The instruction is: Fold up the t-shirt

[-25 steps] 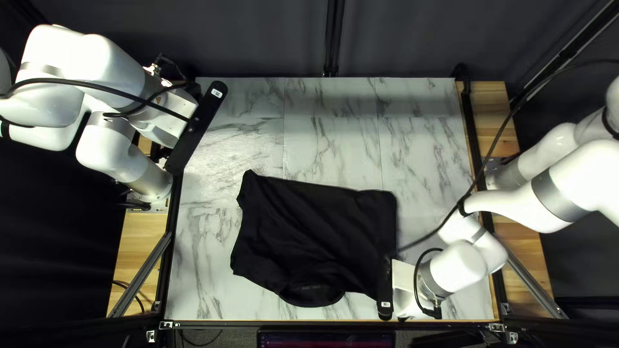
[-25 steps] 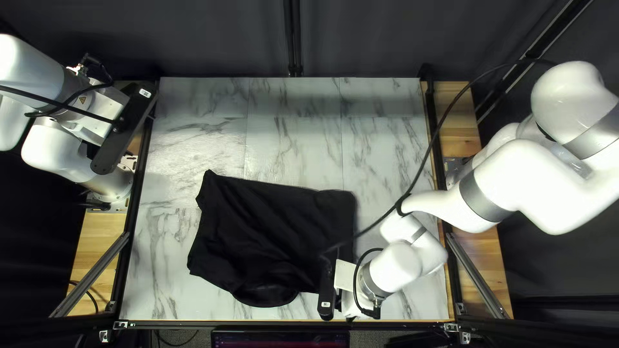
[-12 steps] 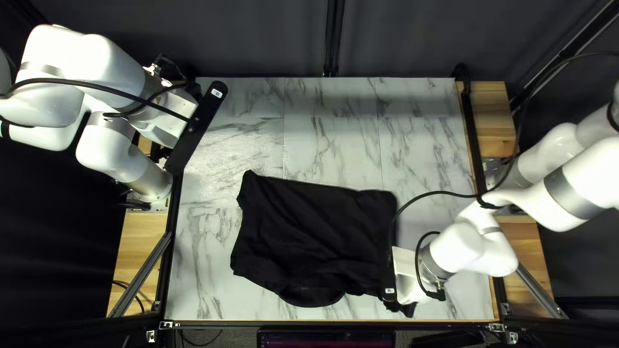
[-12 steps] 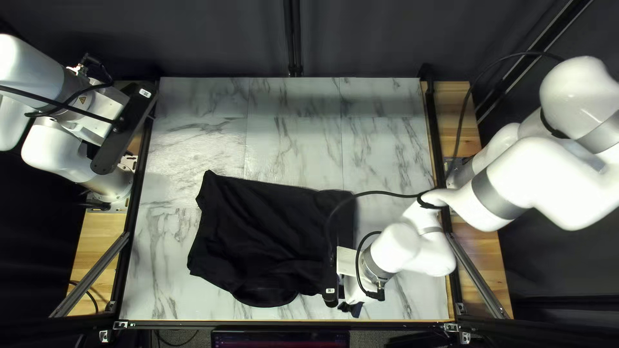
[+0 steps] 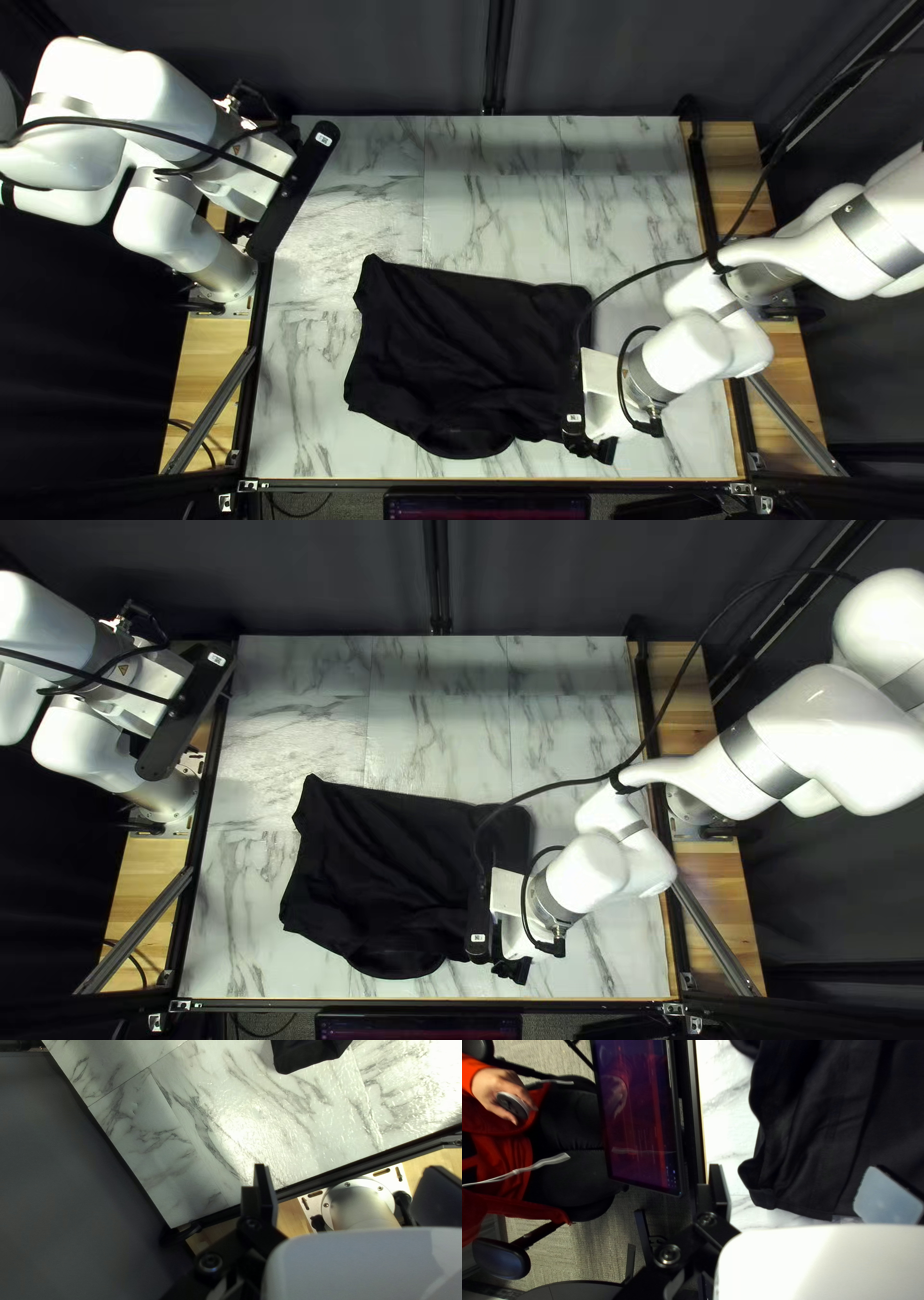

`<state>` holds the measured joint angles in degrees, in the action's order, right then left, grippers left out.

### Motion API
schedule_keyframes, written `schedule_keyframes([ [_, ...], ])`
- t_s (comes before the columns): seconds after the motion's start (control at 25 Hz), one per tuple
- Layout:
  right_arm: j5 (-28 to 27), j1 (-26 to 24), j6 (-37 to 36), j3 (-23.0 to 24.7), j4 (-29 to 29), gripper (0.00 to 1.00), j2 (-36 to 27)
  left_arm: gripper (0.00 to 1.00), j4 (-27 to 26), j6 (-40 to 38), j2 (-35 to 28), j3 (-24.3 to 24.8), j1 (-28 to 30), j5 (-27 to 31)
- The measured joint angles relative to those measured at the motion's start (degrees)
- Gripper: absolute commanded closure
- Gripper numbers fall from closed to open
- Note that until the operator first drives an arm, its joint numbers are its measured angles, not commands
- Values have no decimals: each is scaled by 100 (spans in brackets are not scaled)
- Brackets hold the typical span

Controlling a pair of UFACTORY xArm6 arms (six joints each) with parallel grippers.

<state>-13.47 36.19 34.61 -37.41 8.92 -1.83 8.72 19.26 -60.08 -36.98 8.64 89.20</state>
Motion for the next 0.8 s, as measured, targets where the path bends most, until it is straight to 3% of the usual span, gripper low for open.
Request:
schedule_keyframes([
  [0.28, 2, 2, -28, 7, 15, 0, -10, 0, 0, 0, 0, 0, 0, 0],
  [0.4, -112, -35, -518, -89, 408, 0, -21, 0, 0, 0, 0, 0, 0, 0],
  [0.52, -693, -208, -853, -623, 401, 0, 160, 0, 0, 0, 0, 0, 0, 0],
  [0.8, -1966, -478, -779, -1878, -721, 0, 834, 0, 0, 0, 0, 0, 0, 0],
])
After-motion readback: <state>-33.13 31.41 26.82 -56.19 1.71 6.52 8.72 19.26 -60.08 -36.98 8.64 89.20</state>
